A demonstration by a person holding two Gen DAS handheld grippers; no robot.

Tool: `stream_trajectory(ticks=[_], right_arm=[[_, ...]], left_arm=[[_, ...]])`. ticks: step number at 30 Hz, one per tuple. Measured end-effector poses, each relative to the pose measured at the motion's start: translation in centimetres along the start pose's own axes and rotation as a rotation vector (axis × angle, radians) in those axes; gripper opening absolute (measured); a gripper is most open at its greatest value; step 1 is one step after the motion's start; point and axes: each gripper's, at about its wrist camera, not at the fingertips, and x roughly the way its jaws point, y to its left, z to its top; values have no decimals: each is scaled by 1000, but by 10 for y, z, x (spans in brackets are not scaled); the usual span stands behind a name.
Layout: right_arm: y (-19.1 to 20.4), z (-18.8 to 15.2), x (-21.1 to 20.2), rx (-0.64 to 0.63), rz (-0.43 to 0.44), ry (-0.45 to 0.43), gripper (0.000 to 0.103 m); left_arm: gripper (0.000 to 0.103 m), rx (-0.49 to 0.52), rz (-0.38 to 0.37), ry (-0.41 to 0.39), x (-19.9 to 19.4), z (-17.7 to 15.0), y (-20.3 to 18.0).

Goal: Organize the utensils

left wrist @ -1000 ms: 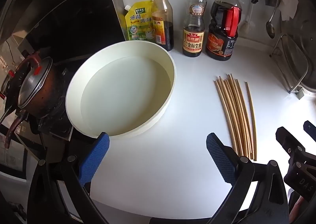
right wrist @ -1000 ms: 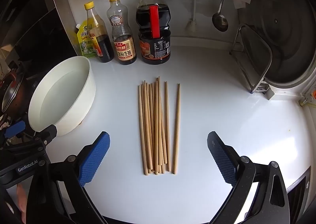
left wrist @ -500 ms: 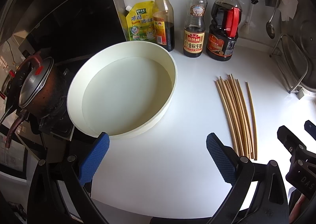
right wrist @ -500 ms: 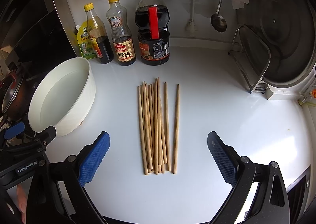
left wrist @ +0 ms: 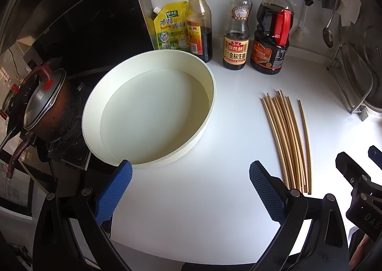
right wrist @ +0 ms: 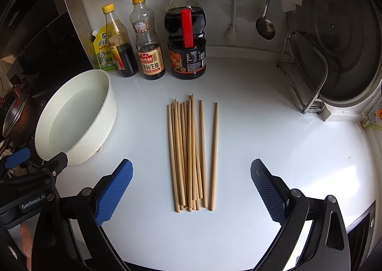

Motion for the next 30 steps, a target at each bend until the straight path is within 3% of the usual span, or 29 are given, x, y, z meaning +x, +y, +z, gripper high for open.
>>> stream_trajectory(ticks=[30], right_arm=[[-1, 2, -1, 5, -5, -3, 95]], left_arm=[[97, -1, 1, -5, 1, -10, -7]])
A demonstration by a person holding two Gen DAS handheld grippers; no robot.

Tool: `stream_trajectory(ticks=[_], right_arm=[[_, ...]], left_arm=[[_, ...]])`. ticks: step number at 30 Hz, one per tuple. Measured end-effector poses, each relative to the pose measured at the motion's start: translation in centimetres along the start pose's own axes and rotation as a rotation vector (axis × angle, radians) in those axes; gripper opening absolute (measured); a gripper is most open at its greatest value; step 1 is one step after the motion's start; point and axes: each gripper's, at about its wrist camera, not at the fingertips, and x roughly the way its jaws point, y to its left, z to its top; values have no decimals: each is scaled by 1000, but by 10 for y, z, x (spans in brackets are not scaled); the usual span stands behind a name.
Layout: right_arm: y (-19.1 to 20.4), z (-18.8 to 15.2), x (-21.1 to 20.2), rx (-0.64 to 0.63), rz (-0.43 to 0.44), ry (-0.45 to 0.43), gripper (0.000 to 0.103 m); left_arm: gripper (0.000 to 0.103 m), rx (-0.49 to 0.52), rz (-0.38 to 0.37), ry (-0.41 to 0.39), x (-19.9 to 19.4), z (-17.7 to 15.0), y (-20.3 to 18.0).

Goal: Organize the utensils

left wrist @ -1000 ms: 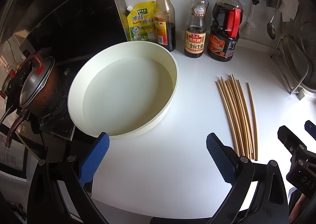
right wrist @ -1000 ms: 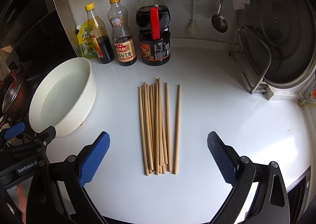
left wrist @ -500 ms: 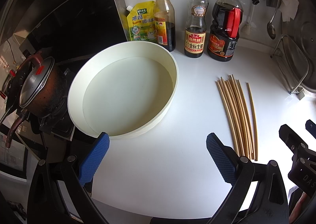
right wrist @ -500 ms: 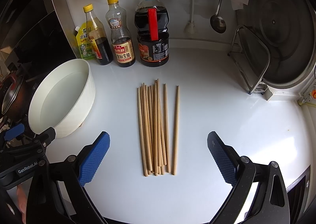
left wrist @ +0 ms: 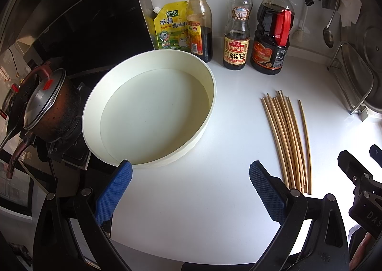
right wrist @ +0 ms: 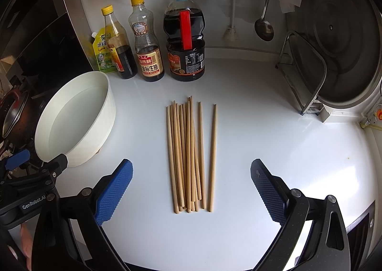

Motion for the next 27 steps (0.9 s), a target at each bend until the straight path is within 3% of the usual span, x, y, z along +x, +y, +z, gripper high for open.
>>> stream_trajectory(ticks=[20, 27], right_arm=[[0, 3, 1, -9, 6, 3, 95], [-25, -4, 13, 19, 47, 25, 95]], left_arm=[[97, -1, -8, 15, 8, 1, -3], [97, 28, -55, 39, 24, -3, -24]])
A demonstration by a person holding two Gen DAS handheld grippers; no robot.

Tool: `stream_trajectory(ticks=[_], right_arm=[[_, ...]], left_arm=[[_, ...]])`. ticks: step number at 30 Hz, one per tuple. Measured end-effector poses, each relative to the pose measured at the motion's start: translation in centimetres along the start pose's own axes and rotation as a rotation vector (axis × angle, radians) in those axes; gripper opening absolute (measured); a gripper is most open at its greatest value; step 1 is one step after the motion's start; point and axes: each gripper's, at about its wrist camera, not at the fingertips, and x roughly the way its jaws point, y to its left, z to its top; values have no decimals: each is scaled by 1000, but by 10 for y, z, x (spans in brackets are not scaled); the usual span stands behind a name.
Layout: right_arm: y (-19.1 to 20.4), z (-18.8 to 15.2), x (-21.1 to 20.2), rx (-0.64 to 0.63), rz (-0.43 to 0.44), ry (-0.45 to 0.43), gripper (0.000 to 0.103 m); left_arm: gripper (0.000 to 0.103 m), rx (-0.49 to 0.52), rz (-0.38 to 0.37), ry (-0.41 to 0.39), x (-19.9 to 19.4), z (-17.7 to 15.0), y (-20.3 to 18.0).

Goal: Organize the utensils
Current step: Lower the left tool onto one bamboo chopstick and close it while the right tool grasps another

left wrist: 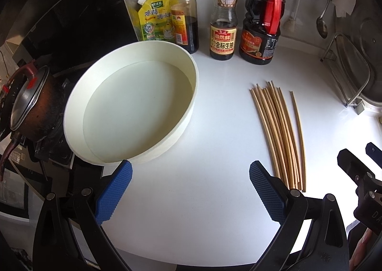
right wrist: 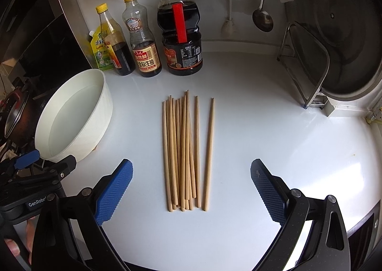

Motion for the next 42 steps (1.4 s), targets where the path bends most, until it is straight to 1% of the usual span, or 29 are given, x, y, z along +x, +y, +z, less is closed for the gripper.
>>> stream_trajectory(ticks=[5, 7, 10, 13, 15, 18, 21, 25, 29, 37, 42], right_arm=[[-31, -7, 15, 23, 0, 13, 95], [-43, -10, 25, 19, -15, 25, 95], [-58, -14, 44, 20, 8, 56, 94], [-68, -17, 63, 25, 26, 69, 94], [-70, -17, 74, 22, 26, 68, 94], [-73, -17, 93, 13, 2, 74, 94], [-76, -14, 112, 9, 0, 89, 94], [-76, -8, 127, -12, -22, 96, 94], [-75, -6, 136, -28, -23, 107, 94], [-70, -11, 145, -72, -51, 127, 94], [-73, -11, 142, -85, -74, 110, 94]], left_arm=[[97, 29, -40, 12, 21, 1, -25], [97, 37, -50, 9, 31, 1, -36], [97, 43, -72, 18, 50, 0, -49], [97, 17, -94, 31, 69, -2, -57], [97, 5, -96, 35, 80, -2, -61], [97, -5, -98, 34, 92, -4, -64], [97, -14, -110, 30, 98, -5, -65], [97, -32, -107, 37, 107, -4, -64], [97, -44, -121, 36, 112, -2, -64], [97, -27, -120, 40, 117, -1, -69], [97, -19, -119, 53, 119, -5, -74]])
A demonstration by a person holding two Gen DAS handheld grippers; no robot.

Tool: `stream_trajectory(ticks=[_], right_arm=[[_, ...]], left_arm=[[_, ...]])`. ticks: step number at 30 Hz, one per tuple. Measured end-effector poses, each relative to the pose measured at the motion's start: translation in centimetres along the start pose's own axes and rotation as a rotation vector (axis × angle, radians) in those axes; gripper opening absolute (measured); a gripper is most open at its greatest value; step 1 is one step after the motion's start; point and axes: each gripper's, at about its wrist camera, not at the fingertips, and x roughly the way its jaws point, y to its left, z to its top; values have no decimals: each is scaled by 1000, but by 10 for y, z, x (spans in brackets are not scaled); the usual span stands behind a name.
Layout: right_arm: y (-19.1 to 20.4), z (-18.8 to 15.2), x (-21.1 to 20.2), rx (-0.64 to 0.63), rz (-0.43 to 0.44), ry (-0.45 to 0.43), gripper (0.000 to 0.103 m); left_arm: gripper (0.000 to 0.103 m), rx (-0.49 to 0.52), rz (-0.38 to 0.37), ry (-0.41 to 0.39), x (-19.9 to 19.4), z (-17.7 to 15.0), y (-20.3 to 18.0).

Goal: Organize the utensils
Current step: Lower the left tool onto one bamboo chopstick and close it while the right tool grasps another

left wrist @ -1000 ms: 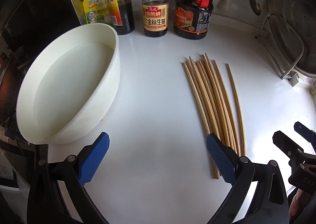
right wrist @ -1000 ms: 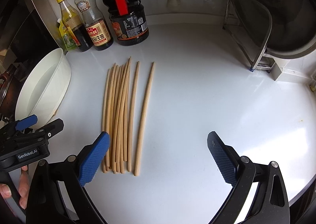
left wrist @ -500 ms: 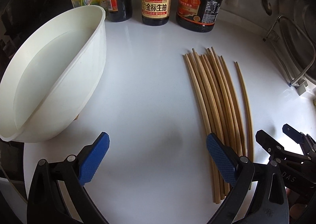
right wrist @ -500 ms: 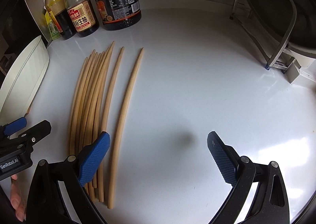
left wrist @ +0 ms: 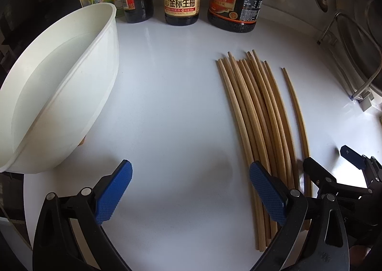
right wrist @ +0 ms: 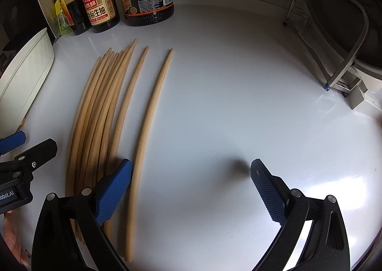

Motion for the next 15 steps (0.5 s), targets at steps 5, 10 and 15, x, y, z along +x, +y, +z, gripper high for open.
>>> stream_trajectory(ticks=[5, 10, 15], right_arm=[[-8, -2, -2, 8, -5, -3, 94], [-14, -3, -2, 15, -5, -5, 94], [-17, -3, -3, 13, -8, -6, 94]], left_arm=[[97, 8, 2, 9, 4, -2, -6], [97, 30, 12, 18, 8, -3, -13], [97, 30, 33, 29, 12, -4, -12]])
